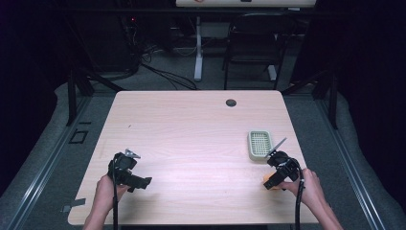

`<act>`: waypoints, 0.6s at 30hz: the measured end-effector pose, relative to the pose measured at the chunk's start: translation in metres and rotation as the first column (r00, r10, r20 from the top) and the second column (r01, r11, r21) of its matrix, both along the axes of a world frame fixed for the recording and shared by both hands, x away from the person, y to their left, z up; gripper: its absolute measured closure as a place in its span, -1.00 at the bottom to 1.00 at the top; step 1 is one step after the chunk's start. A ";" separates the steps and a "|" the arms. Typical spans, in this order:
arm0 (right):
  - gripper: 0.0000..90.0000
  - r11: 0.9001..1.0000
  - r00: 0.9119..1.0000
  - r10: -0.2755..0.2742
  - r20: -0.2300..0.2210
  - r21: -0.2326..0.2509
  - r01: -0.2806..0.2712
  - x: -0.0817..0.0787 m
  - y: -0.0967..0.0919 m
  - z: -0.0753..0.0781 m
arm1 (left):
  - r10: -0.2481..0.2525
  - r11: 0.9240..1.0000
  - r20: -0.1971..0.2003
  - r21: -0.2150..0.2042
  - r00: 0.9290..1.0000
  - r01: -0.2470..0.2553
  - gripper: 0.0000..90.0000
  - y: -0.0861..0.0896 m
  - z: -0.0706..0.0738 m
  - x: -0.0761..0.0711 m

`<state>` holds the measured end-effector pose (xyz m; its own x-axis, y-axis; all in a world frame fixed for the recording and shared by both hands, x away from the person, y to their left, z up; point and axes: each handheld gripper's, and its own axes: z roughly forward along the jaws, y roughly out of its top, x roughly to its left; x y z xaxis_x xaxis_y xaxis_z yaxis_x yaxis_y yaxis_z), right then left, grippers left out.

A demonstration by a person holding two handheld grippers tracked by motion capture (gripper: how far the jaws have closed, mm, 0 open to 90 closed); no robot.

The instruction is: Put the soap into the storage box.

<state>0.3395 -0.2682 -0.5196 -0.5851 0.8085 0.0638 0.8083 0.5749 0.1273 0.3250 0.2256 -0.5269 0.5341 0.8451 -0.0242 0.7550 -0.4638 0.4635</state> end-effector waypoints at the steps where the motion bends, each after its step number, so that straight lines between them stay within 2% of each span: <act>1: -0.41 1.000 1.000 0.001 0.005 -0.007 -0.001 0.000 -0.001 0.001 | 0.000 1.000 0.000 0.000 1.000 0.000 -1.00 0.000 0.000 0.000; 5: -0.41 1.000 1.000 -0.005 0.009 0.007 0.005 0.000 -0.002 0.003 | 0.002 1.000 0.003 0.003 1.000 -0.002 -1.00 -0.001 0.000 0.000; 7: -0.41 0.998 0.998 -0.043 0.038 0.038 0.041 -0.002 -0.003 0.002 | 0.000 1.000 -0.001 0.002 1.000 0.000 -1.00 0.000 -0.001 0.000; 8: -0.41 1.000 1.000 -0.014 0.013 0.006 0.014 0.000 -0.005 0.005 | 0.000 1.000 -0.001 0.003 1.000 0.000 -1.00 0.000 -0.001 0.000; 10: -0.41 0.998 0.998 -0.046 0.040 0.035 0.045 -0.001 -0.006 0.004 | 0.000 1.000 0.000 0.001 1.000 0.000 -1.00 0.000 0.000 0.000; 13: -0.41 0.999 0.999 -0.039 0.035 0.038 0.037 -0.001 -0.007 0.008 | 0.001 1.000 0.004 0.003 1.000 -0.001 -1.00 0.000 0.000 0.000; 14: -0.41 0.998 0.997 -0.051 0.053 0.048 0.048 -0.002 -0.007 0.008 | 0.000 1.000 0.003 0.003 1.000 0.000 -1.00 0.000 -0.001 0.000; 15: -0.41 0.999 1.000 -0.017 0.021 0.029 0.017 0.001 -0.009 0.012 | 0.000 1.000 0.003 0.003 1.000 0.000 -1.00 -0.001 -0.001 0.000; 16: -0.41 0.998 0.998 -0.044 0.044 0.055 0.042 -0.001 -0.008 0.011 | 0.001 1.000 0.004 0.003 1.000 -0.001 -1.00 -0.001 0.000 0.000; 17: -0.41 0.997 0.997 -0.054 0.058 0.061 0.051 -0.002 -0.008 0.011 | 0.001 1.000 0.005 0.004 1.000 -0.001 -1.00 -0.001 0.000 0.000; 18: -0.41 0.998 0.998 -0.042 0.047 0.050 0.040 -0.001 -0.010 0.012 | 0.002 1.000 0.005 0.003 1.000 -0.002 -1.00 -0.001 0.000 0.000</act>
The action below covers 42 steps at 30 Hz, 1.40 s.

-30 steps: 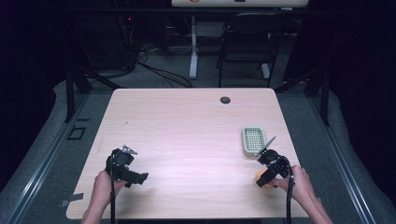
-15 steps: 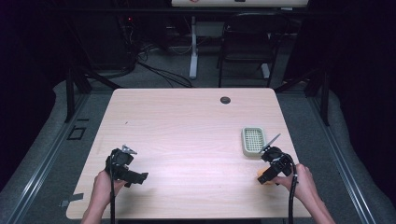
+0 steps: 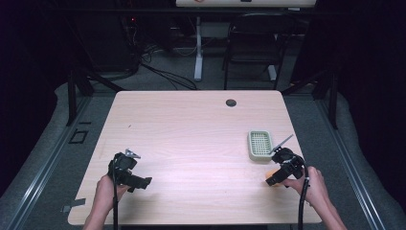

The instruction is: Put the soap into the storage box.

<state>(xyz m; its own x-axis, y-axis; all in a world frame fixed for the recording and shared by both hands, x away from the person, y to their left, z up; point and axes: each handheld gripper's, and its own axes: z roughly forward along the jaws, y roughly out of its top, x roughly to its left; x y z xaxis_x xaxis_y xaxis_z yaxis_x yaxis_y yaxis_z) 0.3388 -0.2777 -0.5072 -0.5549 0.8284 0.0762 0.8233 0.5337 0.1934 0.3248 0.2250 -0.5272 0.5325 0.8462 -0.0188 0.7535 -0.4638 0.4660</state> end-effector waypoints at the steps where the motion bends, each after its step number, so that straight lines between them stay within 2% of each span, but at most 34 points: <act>1: -0.41 1.000 1.000 0.019 -0.016 -0.019 -0.019 0.001 -0.001 0.003 | 0.000 1.000 -0.002 0.000 1.000 0.000 -1.00 0.000 0.000 0.000; 2: -0.41 0.999 0.999 -0.035 0.023 0.036 0.034 -0.002 0.000 -0.001 | -0.002 1.000 -0.005 -0.001 1.000 0.002 -1.00 0.000 0.000 0.000; 3: -0.41 1.000 1.000 -0.021 0.015 0.011 0.020 -0.001 -0.001 0.001 | -0.002 1.000 -0.005 -0.001 1.000 0.002 -1.00 0.000 0.000 0.000; 5: -0.41 1.000 1.000 -0.021 0.013 0.016 0.021 -0.001 -0.003 0.002 | 0.000 1.000 0.000 0.000 1.000 0.000 -1.00 0.000 0.000 0.000; 6: -0.41 1.000 1.000 0.010 -0.011 -0.015 -0.011 0.001 -0.004 0.005 | 0.000 1.000 -0.001 0.000 1.000 0.000 -1.00 0.000 0.000 0.000; 7: -0.41 1.000 1.000 -0.021 0.017 0.011 0.021 0.000 -0.003 0.003 | -0.001 1.000 -0.001 0.001 1.000 0.001 -1.00 0.000 0.000 0.000; 9: -0.41 1.000 1.000 -0.008 0.008 0.000 0.008 0.000 -0.004 0.005 | -0.001 1.000 -0.001 0.000 1.000 0.001 -1.00 0.000 0.000 0.000; 10: -0.41 1.000 0.999 -0.028 0.024 0.013 0.028 -0.001 -0.004 0.005 | 0.002 1.000 0.001 0.000 1.000 -0.002 -1.00 0.000 0.000 0.000; 11: -0.41 1.000 0.999 -0.028 0.024 0.013 0.028 -0.001 -0.004 0.005 | 0.002 1.000 0.001 0.000 1.000 -0.002 -1.00 0.000 0.000 0.000; 12: -0.41 1.000 1.000 -0.008 0.008 -0.008 0.008 0.001 -0.005 0.007 | 0.002 1.000 0.000 0.000 1.000 -0.002 -1.00 0.000 0.000 0.000; 14: -0.41 1.000 1.000 -0.008 -0.004 -0.006 0.008 0.002 -0.006 0.009 | -0.001 1.000 -0.001 0.001 1.000 0.001 -1.00 0.000 0.000 0.000; 15: -0.41 1.000 1.000 -0.017 0.017 0.010 0.017 0.002 -0.006 0.009 | -0.001 1.000 -0.001 0.002 1.000 0.001 -1.00 0.000 0.000 0.000; 16: -0.41 1.000 1.000 -0.017 0.019 0.016 0.017 0.003 -0.005 0.009 | -0.002 1.000 0.000 0.001 1.000 0.002 -1.00 0.000 0.000 0.000; 18: -0.41 1.000 1.000 -0.003 0.010 -0.004 0.003 0.005 -0.006 0.012 | 0.000 1.000 -0.002 0.001 1.000 0.000 -1.00 0.000 0.000 0.000; 19: -0.41 1.000 1.000 -0.019 0.019 0.002 0.019 0.004 -0.004 0.011 | 0.001 1.000 -0.001 0.001 1.000 -0.001 -1.00 0.000 0.000 0.000; 21: -0.41 1.000 1.000 -0.002 0.016 -0.011 0.002 0.006 -0.005 0.012 | 0.000 1.000 0.000 0.000 1.000 0.000 -1.00 0.000 0.000 0.000; 22: -0.41 1.000 1.000 0.000 0.012 -0.002 0.000 0.006 -0.004 0.012 | -0.001 1.000 -0.002 0.002 1.000 0.001 -1.00 0.000 0.000 0.000; 25: -0.41 0.999 0.999 -0.030 0.038 0.016 0.029 0.006 -0.002 0.012 | -0.002 1.000 0.000 0.002 1.000 0.002 -1.00 0.000 0.000 0.000; 27: -0.41 1.000 1.000 -0.016 0.025 0.016 0.015 0.008 -0.003 0.015 | -0.003 1.000 -0.002 0.004 1.000 0.003 -1.00 -0.001 0.000 0.001; 28: -0.41 1.000 1.000 -0.002 0.025 -0.013 0.002 0.009 -0.004 0.017 | -0.003 1.000 -0.002 0.004 1.000 0.003 -1.00 -0.001 0.000 0.001; 31: -0.41 0.999 0.999 -0.031 0.041 0.021 0.030 0.009 -0.002 0.015 | -0.004 1.000 -0.002 0.002 1.000 0.004 -1.00 -0.002 0.000 0.001; 32: -0.41 1.000 1.000 -0.011 0.026 0.010 0.011 0.011 -0.003 0.017 | -0.007 1.000 -0.005 0.003 1.000 0.007 -1.00 -0.002 0.000 0.001; 34: -0.41 0.999 0.999 -0.030 0.044 0.021 0.029 0.011 -0.001 0.016 | -0.007 1.000 -0.004 0.002 1.000 0.007 -1.00 -0.002 0.000 0.001; 36: -0.41 0.999 0.999 -0.030 0.042 0.020 0.029 0.012 -0.001 0.017 | -0.007 1.000 -0.004 0.002 1.000 0.007 -1.00 -0.002 0.000 0.002; 38: -0.41 1.000 0.999 -0.013 0.040 0.006 0.013 0.015 -0.002 0.020 | -0.006 1.000 -0.002 0.001 1.000 0.006 -1.00 -0.002 0.000 0.002; 41: -0.41 1.000 0.999 -0.023 0.044 0.012 0.023 0.017 -0.002 0.020 | -0.009 1.000 -0.001 -0.001 1.000 0.009 -1.00 -0.003 0.000 0.003; 42: -0.41 1.000 0.999 -0.008 0.036 -0.005 0.008 0.019 -0.002 0.023 | -0.012 1.000 -0.005 0.001 1.000 0.012 -1.00 -0.003 0.000 0.003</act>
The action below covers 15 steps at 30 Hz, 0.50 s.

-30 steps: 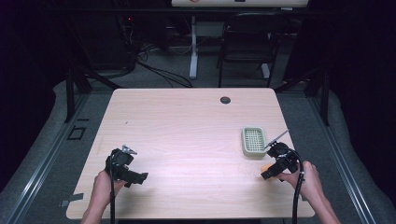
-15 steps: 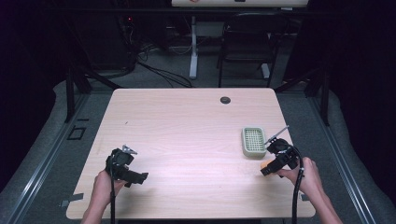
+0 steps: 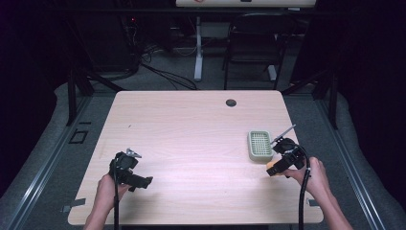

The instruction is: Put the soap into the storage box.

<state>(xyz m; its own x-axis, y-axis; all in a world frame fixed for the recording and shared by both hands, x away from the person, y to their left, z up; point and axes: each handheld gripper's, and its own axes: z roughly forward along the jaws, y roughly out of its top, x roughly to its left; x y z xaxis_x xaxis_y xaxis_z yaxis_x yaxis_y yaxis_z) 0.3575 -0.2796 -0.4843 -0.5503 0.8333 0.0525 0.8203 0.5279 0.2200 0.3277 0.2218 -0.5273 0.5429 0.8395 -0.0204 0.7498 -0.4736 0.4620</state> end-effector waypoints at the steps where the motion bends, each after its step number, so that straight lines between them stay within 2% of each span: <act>1: -0.41 1.000 1.000 -0.001 0.001 0.015 0.001 0.002 0.001 0.001 | -0.002 1.000 -0.001 -0.001 1.000 0.002 -1.00 0.000 0.000 0.000; 2: -0.41 1.000 1.000 -0.021 0.015 0.022 0.021 0.001 0.003 0.000 | -0.002 1.000 -0.001 -0.003 1.000 0.002 -1.00 -0.001 0.000 0.001; 4: -0.41 1.000 1.000 -0.009 0.008 0.021 0.009 0.003 0.004 0.002 | -0.005 1.000 0.001 -0.002 1.000 0.005 -1.00 -0.001 0.000 0.001; 6: -0.41 1.000 0.999 -0.017 0.030 0.018 0.017 0.004 0.006 0.002 | -0.006 1.000 0.000 -0.001 1.000 0.006 -1.00 -0.002 0.000 0.001; 8: -0.41 1.000 1.000 -0.001 0.016 0.008 0.001 0.006 0.005 0.004 | -0.007 1.000 -0.002 -0.001 1.000 0.007 -1.00 -0.002 0.000 0.002; 9: -0.41 0.999 0.999 -0.017 0.029 0.029 0.016 0.007 0.007 0.004 | -0.007 1.000 0.000 -0.002 1.000 0.007 -1.00 -0.002 0.000 0.002; 10: -0.41 0.999 1.000 -0.011 0.025 0.031 0.010 0.008 0.007 0.004 | -0.005 1.000 0.004 -0.002 1.000 0.005 -1.00 -0.002 0.000 0.002; 13: -0.41 1.000 1.000 0.005 0.019 0.006 -0.005 0.011 0.008 0.009 | -0.006 1.000 0.004 -0.002 1.000 0.006 -1.00 -0.002 -0.001 0.002; 15: -0.41 1.000 1.000 0.007 0.025 0.008 -0.008 0.013 0.009 0.010 | -0.008 1.000 -0.001 -0.002 1.000 0.008 -1.00 -0.002 0.000 0.002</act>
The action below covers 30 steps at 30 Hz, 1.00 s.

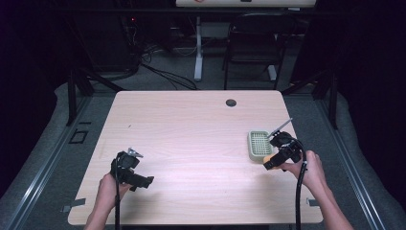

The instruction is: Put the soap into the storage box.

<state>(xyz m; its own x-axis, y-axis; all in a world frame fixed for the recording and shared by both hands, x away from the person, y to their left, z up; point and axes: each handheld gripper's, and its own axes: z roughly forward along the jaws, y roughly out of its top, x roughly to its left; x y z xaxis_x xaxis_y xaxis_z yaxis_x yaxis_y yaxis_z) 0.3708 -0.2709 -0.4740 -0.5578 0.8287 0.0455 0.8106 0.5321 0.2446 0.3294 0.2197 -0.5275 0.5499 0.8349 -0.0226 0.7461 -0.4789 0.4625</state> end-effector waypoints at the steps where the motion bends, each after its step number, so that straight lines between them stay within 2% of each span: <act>1: -0.41 1.000 1.000 -0.007 0.006 0.007 0.007 0.001 0.001 0.000 | 0.003 1.000 0.004 0.000 1.000 -0.003 -1.00 0.000 0.000 0.000; 3: -0.41 1.000 1.000 -0.011 0.007 0.021 0.011 0.003 0.002 0.001 | 0.002 1.000 0.003 -0.001 1.000 -0.002 -1.00 0.000 0.000 0.000; 4: -0.41 1.000 1.000 -0.013 0.015 0.019 0.013 0.003 0.003 0.002 | 0.003 1.000 0.003 0.001 1.000 -0.003 -1.00 0.000 0.000 0.000; 5: -0.41 1.000 1.000 0.000 0.013 -0.002 0.000 0.005 0.002 0.003 | 0.002 1.000 0.003 0.000 1.000 -0.002 -1.00 0.000 0.000 0.000; 6: -0.41 1.000 1.000 -0.004 0.008 0.008 0.004 0.006 0.003 0.003 | 0.001 1.000 0.002 0.000 1.000 -0.001 -1.00 0.000 -0.001 0.000; 8: -0.41 1.000 1.000 0.001 0.006 0.000 -0.001 0.008 0.002 0.005 | 0.001 1.000 0.001 0.000 1.000 -0.001 -1.00 0.000 -0.001 0.000; 10: -0.41 1.000 1.000 -0.004 0.010 0.008 0.004 0.009 0.003 0.005 | 0.000 1.000 0.002 0.000 1.000 0.000 -1.00 0.000 -0.001 0.000; 11: -0.41 0.999 0.999 -0.025 0.023 0.023 0.024 0.009 0.004 0.004 | 0.001 1.000 0.000 0.000 1.000 -0.001 -1.00 0.000 -0.001 0.000; 13: -0.41 1.000 1.000 -0.019 0.025 0.017 0.018 0.010 0.003 0.004 | 0.001 1.000 0.000 0.000 1.000 -0.001 -1.00 0.000 -0.001 0.000; 18: -0.41 1.000 1.000 -0.009 0.002 -0.003 0.009 0.015 0.003 0.007 | 0.002 1.000 0.001 0.001 1.000 -0.002 -1.00 0.000 -0.001 0.000; 19: -0.41 0.999 0.999 -0.028 0.028 0.020 0.027 0.016 0.003 0.007 | 0.004 1.000 0.001 0.000 1.000 -0.004 -1.00 0.000 0.000 0.000; 21: -0.41 1.000 1.000 -0.006 0.015 0.002 0.006 0.020 0.002 0.011 | 0.004 1.000 -0.003 0.004 1.000 -0.004 -1.00 0.000 0.000 0.000; 23: -0.41 1.000 0.999 -0.016 0.029 0.009 0.016 0.022 0.002 0.013 | 0.001 1.000 -0.005 0.004 1.000 -0.001 -1.00 0.000 0.000 0.000; 25: -0.41 1.000 1.000 -0.014 0.021 0.019 0.013 0.023 0.002 0.014 | 0.000 1.000 -0.006 0.006 1.000 0.000 -1.00 0.000 0.000 0.000; 26: -0.41 0.999 0.999 -0.034 0.041 0.035 0.033 0.025 0.003 0.014 | -0.001 1.000 -0.006 0.006 1.000 0.001 -1.00 -0.001 -0.001 0.000; 27: -0.41 0.999 0.999 -0.034 0.041 0.035 0.033 0.025 0.003 0.014 | -0.001 1.000 -0.006 0.006 1.000 0.001 -1.00 -0.001 -0.001 0.000; 28: -0.41 1.000 0.999 -0.019 0.030 0.008 0.019 0.026 0.003 0.016 | 0.000 1.000 -0.004 0.005 1.000 0.000 -1.00 -0.001 -0.001 0.000; 30: -0.41 1.000 0.999 -0.022 0.033 0.011 0.021 0.030 0.004 0.018 | 0.002 1.000 -0.002 0.006 1.000 -0.002 -1.00 0.000 -0.001 0.000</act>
<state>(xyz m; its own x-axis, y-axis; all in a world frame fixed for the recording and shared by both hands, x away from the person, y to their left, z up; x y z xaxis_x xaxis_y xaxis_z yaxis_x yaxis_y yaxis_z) 0.4011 -0.2673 -0.4560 -0.5413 0.8400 0.0365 0.8131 0.5120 0.2770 0.3293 0.2194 -0.5281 0.5486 0.8359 -0.0184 0.7476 -0.4805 0.4585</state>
